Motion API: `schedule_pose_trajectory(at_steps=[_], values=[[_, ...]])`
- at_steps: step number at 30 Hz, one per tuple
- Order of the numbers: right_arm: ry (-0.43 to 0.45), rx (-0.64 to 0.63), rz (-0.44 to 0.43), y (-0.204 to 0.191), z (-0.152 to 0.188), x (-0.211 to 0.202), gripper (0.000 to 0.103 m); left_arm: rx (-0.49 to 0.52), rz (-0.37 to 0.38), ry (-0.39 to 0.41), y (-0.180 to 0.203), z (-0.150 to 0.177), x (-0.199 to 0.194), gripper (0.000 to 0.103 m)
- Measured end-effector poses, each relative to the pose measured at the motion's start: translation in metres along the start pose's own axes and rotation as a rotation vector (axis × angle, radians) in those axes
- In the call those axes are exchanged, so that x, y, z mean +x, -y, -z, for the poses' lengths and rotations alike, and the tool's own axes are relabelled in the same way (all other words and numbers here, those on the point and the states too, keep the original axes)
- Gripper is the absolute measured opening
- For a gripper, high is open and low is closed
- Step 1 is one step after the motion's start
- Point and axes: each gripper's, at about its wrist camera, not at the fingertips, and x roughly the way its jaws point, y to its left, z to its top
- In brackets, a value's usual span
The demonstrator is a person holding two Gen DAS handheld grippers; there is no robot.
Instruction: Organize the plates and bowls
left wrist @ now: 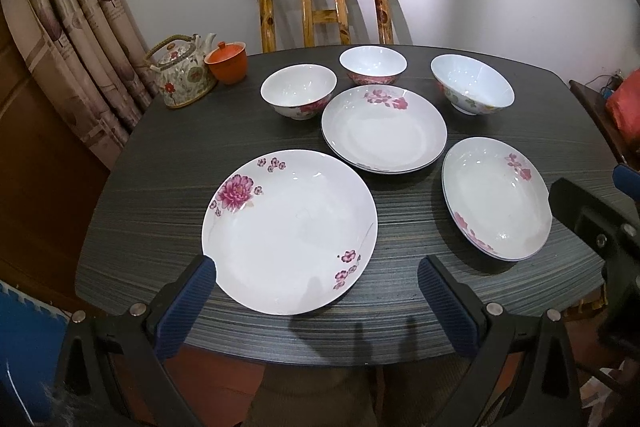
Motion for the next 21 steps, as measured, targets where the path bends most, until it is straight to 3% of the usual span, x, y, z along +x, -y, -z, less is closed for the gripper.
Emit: schedule_pose_trajectory(at_steps=[21], values=[[-0.001,0.004,-0.004,-0.0002,0.0002,-0.0023,0.103,0.000,0.004,-0.004,0.0007,0.0011,-0.0020,0.103]])
